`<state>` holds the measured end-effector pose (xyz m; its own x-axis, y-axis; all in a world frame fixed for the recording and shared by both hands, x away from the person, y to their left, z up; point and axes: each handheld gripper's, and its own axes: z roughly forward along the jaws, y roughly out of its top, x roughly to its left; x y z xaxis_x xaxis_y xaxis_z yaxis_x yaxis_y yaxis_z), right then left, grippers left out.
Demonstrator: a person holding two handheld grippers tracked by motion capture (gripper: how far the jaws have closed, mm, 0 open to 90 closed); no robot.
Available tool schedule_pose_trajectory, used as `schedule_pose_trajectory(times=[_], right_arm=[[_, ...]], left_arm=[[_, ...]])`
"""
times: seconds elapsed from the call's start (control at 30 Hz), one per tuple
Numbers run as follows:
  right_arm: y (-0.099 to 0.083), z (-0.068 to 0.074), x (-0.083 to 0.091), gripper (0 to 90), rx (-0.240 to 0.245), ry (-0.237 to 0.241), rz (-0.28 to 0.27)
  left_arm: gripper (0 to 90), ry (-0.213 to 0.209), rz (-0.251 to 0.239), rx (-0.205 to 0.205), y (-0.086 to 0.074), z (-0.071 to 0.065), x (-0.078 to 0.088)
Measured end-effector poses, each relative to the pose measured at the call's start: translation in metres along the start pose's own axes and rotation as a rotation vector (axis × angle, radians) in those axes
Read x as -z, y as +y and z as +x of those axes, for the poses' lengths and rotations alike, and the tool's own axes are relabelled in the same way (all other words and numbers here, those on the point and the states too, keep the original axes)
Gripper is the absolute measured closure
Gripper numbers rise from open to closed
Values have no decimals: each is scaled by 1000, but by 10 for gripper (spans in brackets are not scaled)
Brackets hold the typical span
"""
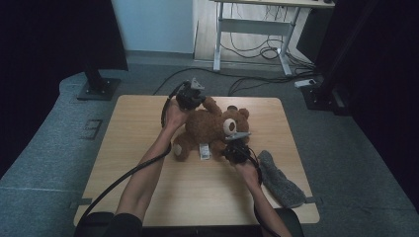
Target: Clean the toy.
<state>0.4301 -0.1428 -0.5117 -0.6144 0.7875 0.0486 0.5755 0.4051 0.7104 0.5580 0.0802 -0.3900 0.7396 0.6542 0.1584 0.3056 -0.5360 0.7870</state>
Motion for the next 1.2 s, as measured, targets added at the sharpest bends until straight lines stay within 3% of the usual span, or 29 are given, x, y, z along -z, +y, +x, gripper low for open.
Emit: schedule_pose_trajectory(times=[0.17,0.3,0.37,0.63,0.73,0.97,1.2], right_arm=[[2,-4,6,836,-3,-5,-6],[0,-3,4,836,-4,-1,-5],[-1,-2,4,836,-6,2,-5],[-3,-4,3,835,-5,6,0],[-4,-4,2,834,-4,7,3],[-6,-6,1,834,-6,6,3],[-6,-5,1,834,-2,7,6]], left_arm=[[896,-4,-7,0,3,3,5],[686,-41,18,19,0,3,-8],[589,-32,38,15,-2,2,-16],[379,-62,79,66,-4,3,-40],[376,-59,93,71,-5,4,-45],[574,-64,107,83,-6,6,-51],[695,-72,122,69,-4,4,-52]])
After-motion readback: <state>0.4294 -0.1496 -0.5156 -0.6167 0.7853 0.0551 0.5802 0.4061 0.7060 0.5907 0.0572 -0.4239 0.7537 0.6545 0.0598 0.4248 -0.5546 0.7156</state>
